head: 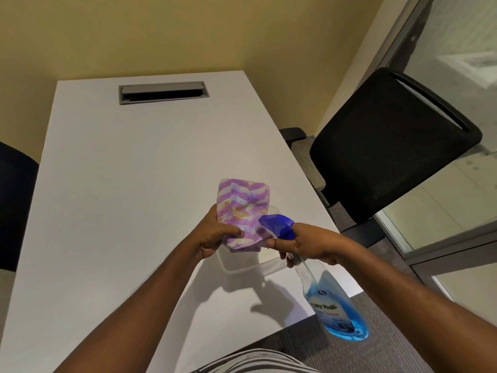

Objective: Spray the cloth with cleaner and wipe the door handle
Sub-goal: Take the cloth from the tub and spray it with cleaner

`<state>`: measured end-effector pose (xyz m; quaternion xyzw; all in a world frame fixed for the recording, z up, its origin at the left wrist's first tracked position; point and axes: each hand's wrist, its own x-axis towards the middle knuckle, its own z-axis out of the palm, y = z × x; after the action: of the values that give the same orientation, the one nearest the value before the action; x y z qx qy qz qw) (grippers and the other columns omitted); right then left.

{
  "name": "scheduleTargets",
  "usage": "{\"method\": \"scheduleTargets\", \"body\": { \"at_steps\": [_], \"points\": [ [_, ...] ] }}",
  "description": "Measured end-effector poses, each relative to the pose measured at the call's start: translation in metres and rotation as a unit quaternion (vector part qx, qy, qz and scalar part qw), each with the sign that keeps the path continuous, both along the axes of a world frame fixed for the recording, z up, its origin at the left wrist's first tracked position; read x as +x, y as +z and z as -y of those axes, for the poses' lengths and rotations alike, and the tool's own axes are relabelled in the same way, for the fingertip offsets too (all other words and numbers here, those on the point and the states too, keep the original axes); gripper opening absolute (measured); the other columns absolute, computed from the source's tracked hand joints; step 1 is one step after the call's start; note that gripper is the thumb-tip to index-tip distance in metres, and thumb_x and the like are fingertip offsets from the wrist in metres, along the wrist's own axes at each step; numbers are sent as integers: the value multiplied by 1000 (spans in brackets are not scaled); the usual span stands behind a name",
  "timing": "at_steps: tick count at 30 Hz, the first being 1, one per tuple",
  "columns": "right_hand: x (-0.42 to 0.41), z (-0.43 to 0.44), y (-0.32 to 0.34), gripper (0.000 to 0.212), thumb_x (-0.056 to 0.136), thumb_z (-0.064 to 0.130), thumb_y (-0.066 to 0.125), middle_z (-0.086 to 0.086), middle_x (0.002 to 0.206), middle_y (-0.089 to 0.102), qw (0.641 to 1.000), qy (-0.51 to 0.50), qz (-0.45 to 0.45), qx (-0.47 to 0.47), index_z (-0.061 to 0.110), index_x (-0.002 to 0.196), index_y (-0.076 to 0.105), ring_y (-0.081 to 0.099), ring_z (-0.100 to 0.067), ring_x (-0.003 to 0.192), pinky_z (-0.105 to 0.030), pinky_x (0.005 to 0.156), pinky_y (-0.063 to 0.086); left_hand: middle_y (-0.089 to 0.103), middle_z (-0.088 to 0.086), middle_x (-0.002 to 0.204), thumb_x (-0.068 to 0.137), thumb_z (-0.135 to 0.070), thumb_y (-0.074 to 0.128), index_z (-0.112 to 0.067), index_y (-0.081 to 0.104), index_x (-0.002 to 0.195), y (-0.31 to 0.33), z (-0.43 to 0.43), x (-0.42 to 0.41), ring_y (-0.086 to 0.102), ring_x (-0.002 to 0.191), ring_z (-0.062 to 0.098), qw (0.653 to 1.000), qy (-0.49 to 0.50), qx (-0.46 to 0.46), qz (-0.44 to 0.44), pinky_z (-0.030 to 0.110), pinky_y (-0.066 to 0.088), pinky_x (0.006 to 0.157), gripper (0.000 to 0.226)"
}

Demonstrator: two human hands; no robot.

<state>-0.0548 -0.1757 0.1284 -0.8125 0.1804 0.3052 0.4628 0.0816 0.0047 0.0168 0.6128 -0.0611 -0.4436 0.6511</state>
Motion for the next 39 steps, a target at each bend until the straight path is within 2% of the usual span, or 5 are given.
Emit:
{"method": "scheduleTargets", "body": {
  "at_steps": [9, 14, 20, 29, 39],
  "points": [
    [-4, 13, 23, 12, 89, 33, 58, -2, 85, 61, 989, -76, 114, 48, 26, 96, 52, 59, -15, 78, -30, 79, 52, 62, 18, 116, 46, 2, 82, -5, 48, 131, -1, -1, 3, 62, 111, 32, 999, 42, -4, 17, 35, 60, 79, 91],
    [2, 16, 37, 52, 71, 51, 56, -2, 84, 63, 962, -141, 232, 22, 24, 114, 48, 63, -17, 80, -35, 80, 54, 59, 23, 125, 38, -10, 88, -6, 49, 131, -3, -11, 9, 61, 114, 36, 997, 76, 4, 17, 48, 55, 91, 101],
    [13, 7, 30, 54, 73, 52, 53, 3, 81, 60, 912, -209, 353, -6, 17, 113, 46, 66, -21, 83, -29, 80, 55, 61, 22, 122, 36, -12, 87, -7, 51, 128, -7, -17, 8, 62, 111, 37, 996, 80, 14, 22, 48, 56, 88, 99],
    [41, 2, -54, 42, 85, 31, 67, -16, 88, 59, 905, -258, 332, 63, 4, 113, 49, 63, -40, 94, -34, 87, 52, 58, 27, 126, 35, -11, 90, -5, 48, 132, -13, -32, 1, 60, 114, 41, 998, 62, 27, 5, 52, 54, 91, 106],
    [58, 12, -93, 36, 83, 17, 72, -37, 98, 59, 880, -342, 323, 68, -5, 105, 53, 59, -15, 79, -13, 74, 51, 61, 27, 121, 39, -10, 88, -8, 52, 127, -22, -43, -4, 62, 111, 42, 999, 54, 6, -7, 58, 53, 91, 95]
  ]
}}
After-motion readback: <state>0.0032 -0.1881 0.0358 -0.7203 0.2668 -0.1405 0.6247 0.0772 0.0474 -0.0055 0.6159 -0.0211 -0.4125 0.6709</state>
